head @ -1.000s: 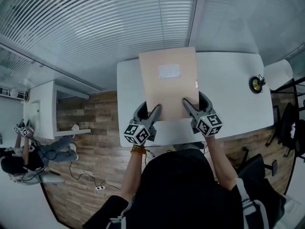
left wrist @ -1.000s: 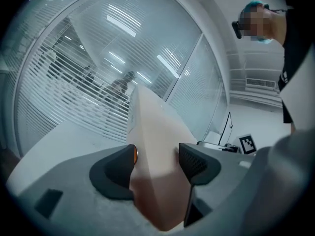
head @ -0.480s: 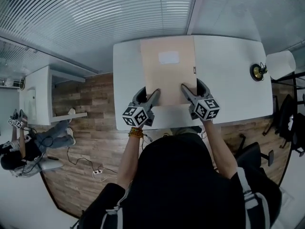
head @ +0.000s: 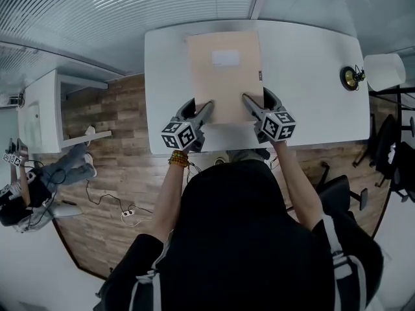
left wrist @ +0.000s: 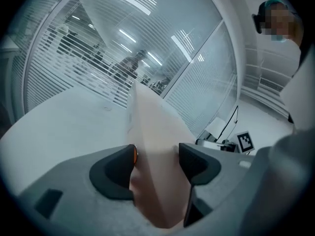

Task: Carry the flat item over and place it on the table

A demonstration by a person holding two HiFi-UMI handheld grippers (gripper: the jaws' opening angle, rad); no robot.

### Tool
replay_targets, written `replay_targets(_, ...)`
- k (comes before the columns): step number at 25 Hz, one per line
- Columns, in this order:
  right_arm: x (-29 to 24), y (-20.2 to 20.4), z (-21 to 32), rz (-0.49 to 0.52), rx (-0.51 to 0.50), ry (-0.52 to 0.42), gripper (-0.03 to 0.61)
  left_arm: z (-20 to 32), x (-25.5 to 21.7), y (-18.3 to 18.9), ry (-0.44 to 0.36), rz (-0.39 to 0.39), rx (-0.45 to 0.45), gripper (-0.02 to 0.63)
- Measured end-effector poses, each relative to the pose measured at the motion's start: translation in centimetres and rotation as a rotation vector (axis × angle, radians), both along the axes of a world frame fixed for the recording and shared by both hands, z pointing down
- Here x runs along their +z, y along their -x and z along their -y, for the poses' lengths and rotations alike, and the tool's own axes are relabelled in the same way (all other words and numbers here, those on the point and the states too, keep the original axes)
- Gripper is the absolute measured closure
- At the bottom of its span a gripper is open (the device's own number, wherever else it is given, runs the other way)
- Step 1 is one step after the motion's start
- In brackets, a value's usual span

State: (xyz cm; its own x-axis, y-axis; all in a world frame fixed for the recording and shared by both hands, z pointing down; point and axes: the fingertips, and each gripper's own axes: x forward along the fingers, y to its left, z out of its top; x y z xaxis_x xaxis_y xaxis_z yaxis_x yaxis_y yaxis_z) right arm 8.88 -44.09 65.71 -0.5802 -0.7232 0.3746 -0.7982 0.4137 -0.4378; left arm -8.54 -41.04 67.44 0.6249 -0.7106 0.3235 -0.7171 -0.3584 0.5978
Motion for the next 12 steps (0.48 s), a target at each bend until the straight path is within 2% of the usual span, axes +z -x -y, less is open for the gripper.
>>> replay_targets(12, 3.6, 0.0, -1.9, -0.015, -0.014, 0.083, 0.245, -2.0, 3.3, 0.0, 0.087, 0.017, 0.006, 0.325)
